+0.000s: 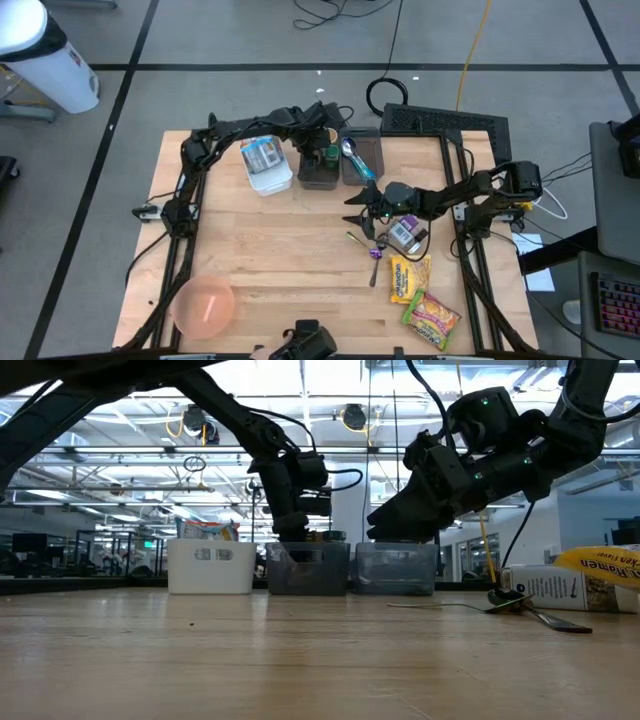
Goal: Pick & Place Food Item
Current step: Put the brown seasoning bottle into the left black bin, then put the yellow noodle pack into the white bin
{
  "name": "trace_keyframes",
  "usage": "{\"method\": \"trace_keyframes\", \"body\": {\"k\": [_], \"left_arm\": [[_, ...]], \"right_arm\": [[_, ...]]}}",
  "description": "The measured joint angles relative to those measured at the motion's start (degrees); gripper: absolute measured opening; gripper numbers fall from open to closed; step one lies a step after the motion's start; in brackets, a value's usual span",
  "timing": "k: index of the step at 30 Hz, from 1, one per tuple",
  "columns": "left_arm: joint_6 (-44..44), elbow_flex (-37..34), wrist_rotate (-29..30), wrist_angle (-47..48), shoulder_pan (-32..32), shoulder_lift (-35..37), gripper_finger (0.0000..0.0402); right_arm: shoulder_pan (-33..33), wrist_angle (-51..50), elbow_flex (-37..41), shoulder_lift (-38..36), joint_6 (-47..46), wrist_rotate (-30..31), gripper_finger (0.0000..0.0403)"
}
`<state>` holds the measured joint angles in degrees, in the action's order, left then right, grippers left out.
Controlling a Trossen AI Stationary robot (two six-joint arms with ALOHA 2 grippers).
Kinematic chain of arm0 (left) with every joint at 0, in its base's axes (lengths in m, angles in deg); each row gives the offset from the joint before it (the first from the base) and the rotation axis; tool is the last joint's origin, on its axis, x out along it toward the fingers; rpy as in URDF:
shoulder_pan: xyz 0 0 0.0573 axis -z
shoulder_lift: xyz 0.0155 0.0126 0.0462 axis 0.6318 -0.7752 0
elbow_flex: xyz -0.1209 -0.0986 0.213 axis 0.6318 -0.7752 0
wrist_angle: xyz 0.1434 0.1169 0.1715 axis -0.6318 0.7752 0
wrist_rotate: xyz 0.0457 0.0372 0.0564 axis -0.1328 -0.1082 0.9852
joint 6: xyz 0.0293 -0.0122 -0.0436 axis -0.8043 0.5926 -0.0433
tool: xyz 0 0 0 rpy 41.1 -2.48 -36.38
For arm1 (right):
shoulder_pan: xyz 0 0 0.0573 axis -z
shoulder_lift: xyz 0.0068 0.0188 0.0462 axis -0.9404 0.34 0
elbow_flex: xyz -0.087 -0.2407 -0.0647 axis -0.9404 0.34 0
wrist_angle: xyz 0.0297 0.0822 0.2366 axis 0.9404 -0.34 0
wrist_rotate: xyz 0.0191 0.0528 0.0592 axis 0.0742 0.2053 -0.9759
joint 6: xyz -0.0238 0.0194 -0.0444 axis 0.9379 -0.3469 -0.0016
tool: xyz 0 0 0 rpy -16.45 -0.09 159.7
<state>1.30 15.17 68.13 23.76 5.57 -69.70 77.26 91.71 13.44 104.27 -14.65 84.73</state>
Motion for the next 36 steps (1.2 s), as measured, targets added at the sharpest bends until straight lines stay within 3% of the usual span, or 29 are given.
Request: {"method": "trace_keyframes", "body": {"k": [8, 26, 36], "left_arm": [[0.4, 0.0, 0.2, 0.0, 0.7, 0.0, 0.0288], [0.3, 0.0, 7.1, -0.4, 2.9, 1.4, 0.0279], [0.4, 0.0, 7.3, -0.6, 2.9, 8.8, 0.0274]], "right_arm": [[0.0, 0.0, 0.0, 0.0, 0.0, 0.0, 0.0254], [0.0, 0.1, 0.0, 0.0, 0.0, 0.0, 0.0254], [0.0, 0.2, 0.0, 0.0, 0.0, 0.0, 0.0254]]}}
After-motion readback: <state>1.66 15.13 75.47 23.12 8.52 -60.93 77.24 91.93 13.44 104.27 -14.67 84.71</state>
